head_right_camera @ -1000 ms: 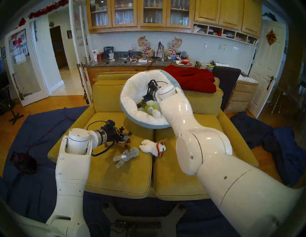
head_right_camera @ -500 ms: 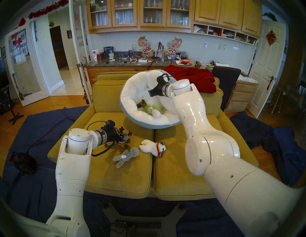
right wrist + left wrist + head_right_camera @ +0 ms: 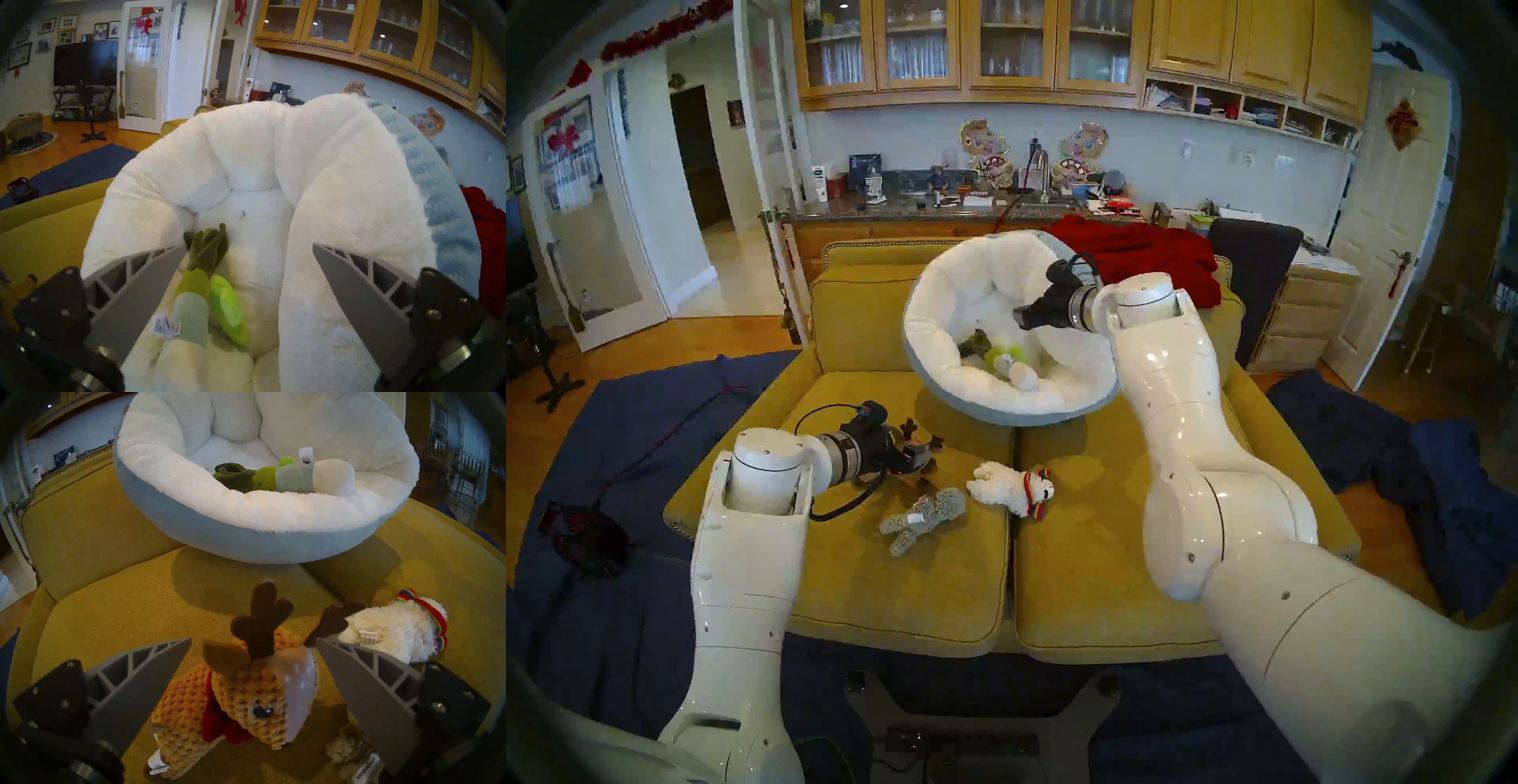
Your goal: Put toys into dog bed
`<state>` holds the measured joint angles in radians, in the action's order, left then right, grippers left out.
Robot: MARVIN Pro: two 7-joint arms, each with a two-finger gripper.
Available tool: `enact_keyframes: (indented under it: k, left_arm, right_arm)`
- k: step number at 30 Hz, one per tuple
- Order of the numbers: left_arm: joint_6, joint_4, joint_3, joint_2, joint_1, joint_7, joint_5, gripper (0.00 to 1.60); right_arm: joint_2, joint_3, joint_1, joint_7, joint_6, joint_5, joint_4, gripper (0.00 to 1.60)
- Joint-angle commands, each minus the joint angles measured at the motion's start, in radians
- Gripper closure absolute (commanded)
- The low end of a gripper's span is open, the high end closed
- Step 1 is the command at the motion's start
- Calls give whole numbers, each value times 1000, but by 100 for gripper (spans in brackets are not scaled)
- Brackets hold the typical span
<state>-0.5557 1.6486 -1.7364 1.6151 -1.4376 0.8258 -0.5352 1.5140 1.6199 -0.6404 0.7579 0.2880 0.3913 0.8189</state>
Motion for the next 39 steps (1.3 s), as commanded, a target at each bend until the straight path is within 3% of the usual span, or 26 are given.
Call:
enact_keyframes:
  k: [1, 16, 39]
  left_arm:
    - [5, 21, 1, 0, 27, -2, 3, 0]
    - [6, 16, 1, -1, 27, -3, 3, 0]
    - [7, 20, 2, -1, 33, -5, 5, 0]
  right_arm:
    - [-47, 25, -11, 75, -5, -28, 97, 0]
    - [-126, 85, -107, 259, -4, -71, 217, 0]
    - [-206, 176, -283, 604, 2, -169, 489, 0]
